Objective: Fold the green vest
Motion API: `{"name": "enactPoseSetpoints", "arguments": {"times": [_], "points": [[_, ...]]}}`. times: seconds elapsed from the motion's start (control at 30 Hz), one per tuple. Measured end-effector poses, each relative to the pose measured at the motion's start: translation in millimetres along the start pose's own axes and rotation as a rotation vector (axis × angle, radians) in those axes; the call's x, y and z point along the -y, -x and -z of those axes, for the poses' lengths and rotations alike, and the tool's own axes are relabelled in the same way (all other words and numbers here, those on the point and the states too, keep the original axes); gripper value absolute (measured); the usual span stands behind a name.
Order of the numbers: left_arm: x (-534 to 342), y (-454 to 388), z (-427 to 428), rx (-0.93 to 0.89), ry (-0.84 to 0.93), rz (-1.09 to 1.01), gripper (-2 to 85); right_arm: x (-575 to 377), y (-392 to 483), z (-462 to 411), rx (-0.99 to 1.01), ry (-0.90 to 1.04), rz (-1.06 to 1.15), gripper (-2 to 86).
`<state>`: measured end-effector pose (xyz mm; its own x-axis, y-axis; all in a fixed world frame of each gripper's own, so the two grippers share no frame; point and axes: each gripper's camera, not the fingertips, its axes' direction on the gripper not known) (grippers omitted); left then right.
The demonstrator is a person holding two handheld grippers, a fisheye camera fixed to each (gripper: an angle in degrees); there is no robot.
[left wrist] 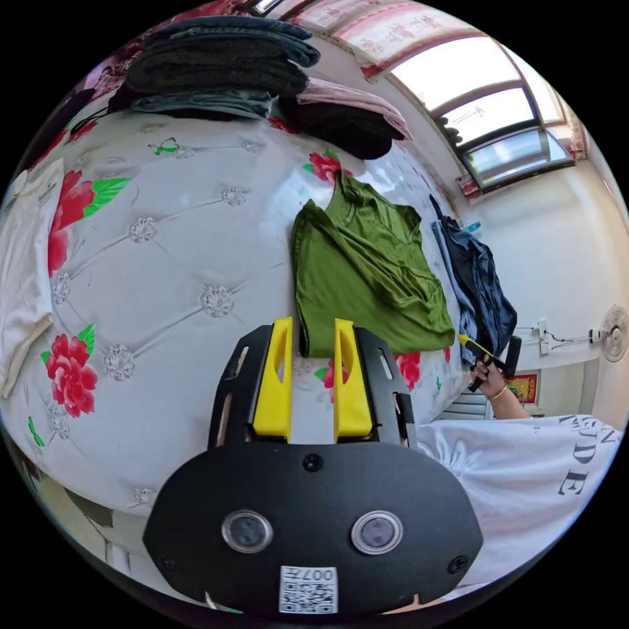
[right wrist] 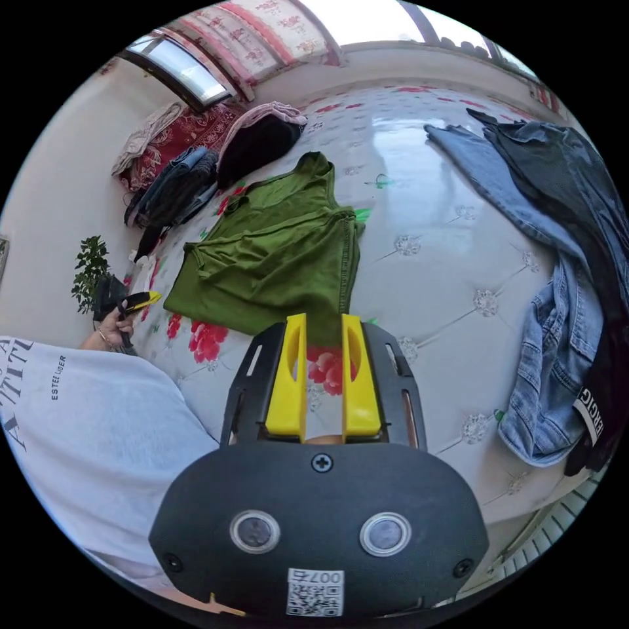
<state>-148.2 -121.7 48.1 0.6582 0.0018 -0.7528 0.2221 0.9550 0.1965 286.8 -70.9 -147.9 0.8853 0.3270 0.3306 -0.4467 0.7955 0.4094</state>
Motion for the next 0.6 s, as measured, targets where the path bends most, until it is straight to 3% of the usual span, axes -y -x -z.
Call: {"name": "enactPoseSetpoints", "arguments": {"times": [0.13, 0.23, 0.43, 0.6], "points": [[2.0, -11.8, -25.5, 0.057, 0.075, -0.023, 8.5, 10.3, 9.8, -5.0, -0.041, 0.054, 0.057, 3.8], [3.2, -19.7, -27.3, 0.176, 0.084, -0.076, 0.4, 18.1, 12.0, -2.9, -0.066, 0.120, 0.067, 1.2], [5.0, -22.2, 40.4, -0.059, 0.018, -0.101, -0.9, 18.2, 4.4, 100.3, 0.157, -0.089, 0.088, -0.1], [-8.0, -33.2, 163.3, -0.336, -0.171, -0.160, -1.0, 6.0, -5.5, 217.7, 0.365, -0.324, 0.074, -0.2]]}}
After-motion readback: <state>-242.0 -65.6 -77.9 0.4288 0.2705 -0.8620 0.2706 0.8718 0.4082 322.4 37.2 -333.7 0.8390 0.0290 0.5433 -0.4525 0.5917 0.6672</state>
